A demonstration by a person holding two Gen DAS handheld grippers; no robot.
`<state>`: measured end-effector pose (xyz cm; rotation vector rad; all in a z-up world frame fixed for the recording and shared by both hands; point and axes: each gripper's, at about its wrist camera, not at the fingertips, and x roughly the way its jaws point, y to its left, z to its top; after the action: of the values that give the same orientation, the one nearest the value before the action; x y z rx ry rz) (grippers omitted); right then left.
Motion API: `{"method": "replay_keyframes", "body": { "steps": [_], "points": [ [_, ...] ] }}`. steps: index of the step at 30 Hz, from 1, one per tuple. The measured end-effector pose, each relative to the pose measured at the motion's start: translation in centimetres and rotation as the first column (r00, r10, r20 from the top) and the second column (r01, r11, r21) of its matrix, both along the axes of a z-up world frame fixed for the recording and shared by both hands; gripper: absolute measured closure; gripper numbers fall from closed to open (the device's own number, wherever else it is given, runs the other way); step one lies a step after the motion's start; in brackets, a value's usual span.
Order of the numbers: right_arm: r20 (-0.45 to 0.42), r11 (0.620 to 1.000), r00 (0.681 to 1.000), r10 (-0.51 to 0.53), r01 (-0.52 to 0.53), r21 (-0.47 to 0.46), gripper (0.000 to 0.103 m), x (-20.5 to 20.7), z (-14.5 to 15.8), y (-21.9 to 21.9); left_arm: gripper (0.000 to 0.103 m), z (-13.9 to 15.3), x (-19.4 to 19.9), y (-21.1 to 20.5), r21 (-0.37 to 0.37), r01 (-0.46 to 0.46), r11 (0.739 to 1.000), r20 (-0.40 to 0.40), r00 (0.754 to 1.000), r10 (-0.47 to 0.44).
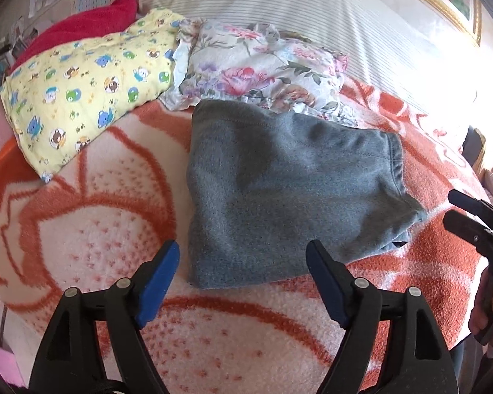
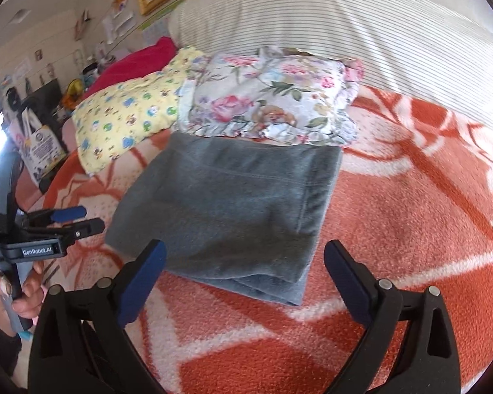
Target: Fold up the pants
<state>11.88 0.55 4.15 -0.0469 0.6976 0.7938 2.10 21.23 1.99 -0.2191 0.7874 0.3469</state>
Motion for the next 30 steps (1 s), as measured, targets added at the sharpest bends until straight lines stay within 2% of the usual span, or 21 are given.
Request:
{"method": "replay_keyframes", "body": {
  "steps": [7,18,30],
  "points": [
    [0.004,0.996,0.998,0.058,-0.057,-0.07,0.003,0.1,-0.3,0.8,0.022,-0.3,0.7,-0.5,0.045,0.026,0.999,-0.036,0.999,-0.024],
    [-0.003,0.994,0.996,0.089,-0.089,-0.057,0.001,0.1,-0.3,0.9,0.022,0.2,0.5,-1.9,0.114,0.03,0.993,-0.035,0.999,-0.026],
    [0.034,0.985,0.989,0.146,-0.142,-0.098,0.0,-1.1,-0.2,1.9,0.021,1.1,-0.3,-2.3,0.177,-0.004,0.984,-0.032,0.999,0.01]
  ]
}}
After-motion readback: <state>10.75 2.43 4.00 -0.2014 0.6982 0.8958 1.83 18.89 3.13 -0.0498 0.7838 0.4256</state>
